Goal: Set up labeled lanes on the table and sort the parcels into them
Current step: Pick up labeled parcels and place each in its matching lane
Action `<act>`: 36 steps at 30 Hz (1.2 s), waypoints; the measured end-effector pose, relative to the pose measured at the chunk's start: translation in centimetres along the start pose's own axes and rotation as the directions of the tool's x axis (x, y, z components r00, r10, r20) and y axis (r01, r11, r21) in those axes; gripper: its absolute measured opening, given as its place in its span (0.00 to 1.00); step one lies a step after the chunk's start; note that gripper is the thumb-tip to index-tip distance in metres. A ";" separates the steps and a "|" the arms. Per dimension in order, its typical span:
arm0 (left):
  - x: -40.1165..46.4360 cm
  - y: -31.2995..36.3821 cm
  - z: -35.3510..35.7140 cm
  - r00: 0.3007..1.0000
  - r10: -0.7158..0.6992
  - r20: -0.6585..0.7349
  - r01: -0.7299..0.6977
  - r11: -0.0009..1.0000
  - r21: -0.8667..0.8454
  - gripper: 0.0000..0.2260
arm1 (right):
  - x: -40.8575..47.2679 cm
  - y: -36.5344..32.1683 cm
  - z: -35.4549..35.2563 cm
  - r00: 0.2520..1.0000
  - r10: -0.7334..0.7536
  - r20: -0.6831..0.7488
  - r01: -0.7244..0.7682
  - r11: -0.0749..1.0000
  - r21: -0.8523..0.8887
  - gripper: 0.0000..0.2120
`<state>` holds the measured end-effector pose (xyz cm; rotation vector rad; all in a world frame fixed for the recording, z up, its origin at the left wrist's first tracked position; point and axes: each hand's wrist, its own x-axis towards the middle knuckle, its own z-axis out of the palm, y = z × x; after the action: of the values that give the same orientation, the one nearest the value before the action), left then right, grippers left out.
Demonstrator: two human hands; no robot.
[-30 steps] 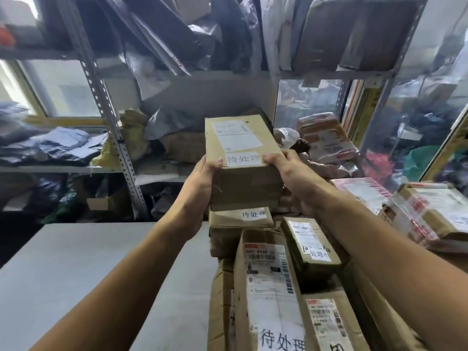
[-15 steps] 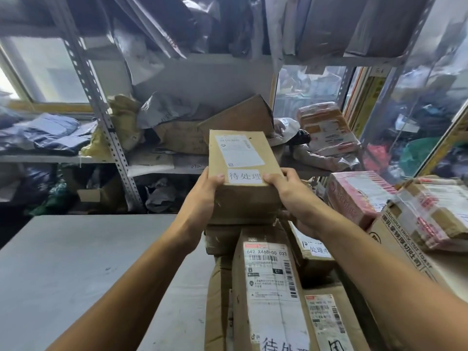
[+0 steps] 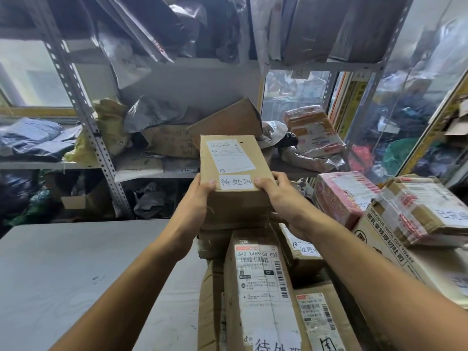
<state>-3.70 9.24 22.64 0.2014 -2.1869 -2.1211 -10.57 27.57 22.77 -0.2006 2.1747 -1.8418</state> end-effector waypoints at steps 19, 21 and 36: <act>0.4 -0.6 0.4 0.993 -0.023 -0.117 0.019 0.999 -0.029 0.28 | 0.4 0.0 0.3 1.000 -0.006 -0.019 0.005 0.999 -0.052 0.17; 0.3 -0.7 0.5 0.994 -0.004 -0.110 0.002 1.000 -0.027 0.28 | 0.4 0.0 0.3 1.000 -0.011 -0.025 0.010 0.998 -0.059 0.19; -0.7 -0.5 0.3 0.996 0.058 -0.075 -0.057 0.998 0.015 0.29 | -0.5 1.6 -0.9 0.994 -0.044 0.097 0.043 0.999 0.009 0.37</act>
<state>-3.07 9.64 22.15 0.2135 -2.1380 -2.0363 -10.25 28.84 21.39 -0.3312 2.1134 -1.8228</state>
